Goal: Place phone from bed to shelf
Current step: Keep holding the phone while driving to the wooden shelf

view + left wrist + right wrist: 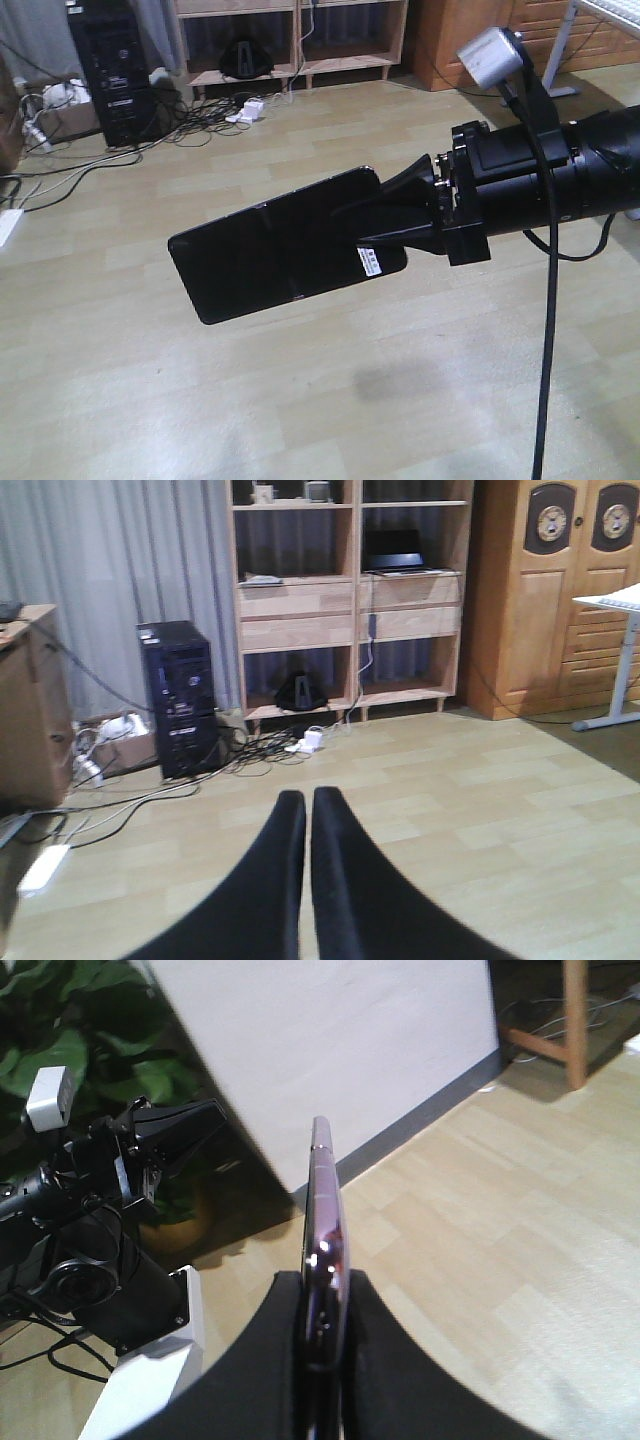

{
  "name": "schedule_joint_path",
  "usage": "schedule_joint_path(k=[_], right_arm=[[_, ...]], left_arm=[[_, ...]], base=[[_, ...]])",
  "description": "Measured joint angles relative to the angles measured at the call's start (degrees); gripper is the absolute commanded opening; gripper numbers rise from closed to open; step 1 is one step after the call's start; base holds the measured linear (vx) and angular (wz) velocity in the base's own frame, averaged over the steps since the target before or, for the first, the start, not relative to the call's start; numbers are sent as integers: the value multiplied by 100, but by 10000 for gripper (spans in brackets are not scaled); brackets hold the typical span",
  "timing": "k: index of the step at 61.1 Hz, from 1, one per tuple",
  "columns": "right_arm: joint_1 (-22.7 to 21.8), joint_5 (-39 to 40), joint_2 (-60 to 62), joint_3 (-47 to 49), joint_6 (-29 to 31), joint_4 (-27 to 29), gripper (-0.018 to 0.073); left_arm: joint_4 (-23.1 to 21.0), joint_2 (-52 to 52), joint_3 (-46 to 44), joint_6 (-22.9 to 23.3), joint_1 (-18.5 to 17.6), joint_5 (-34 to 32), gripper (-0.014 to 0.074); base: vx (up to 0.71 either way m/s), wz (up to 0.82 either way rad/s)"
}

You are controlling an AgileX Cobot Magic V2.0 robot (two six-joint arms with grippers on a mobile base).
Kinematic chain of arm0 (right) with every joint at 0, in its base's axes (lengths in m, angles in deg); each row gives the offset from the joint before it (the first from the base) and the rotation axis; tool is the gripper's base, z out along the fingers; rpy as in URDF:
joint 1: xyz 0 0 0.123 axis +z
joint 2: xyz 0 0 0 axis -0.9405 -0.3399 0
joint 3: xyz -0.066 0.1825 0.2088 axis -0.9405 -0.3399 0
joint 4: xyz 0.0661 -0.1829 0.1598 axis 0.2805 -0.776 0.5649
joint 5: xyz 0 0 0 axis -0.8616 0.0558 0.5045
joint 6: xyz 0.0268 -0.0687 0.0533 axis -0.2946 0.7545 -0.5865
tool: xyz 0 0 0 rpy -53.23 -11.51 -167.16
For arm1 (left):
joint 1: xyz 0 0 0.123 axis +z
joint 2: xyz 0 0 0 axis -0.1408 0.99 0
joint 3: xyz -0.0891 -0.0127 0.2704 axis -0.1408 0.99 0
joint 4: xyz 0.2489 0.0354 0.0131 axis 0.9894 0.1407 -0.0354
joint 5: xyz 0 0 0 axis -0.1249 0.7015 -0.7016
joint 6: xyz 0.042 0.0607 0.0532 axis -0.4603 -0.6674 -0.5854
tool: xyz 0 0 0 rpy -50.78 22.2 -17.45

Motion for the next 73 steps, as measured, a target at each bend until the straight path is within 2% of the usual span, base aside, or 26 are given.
schedule_joint_path(k=[73], right_arm=[[0,-4,0,0,0,0,-2]], left_arm=[[0,0,0,0,0,0,1]], base=[[44,-14]])
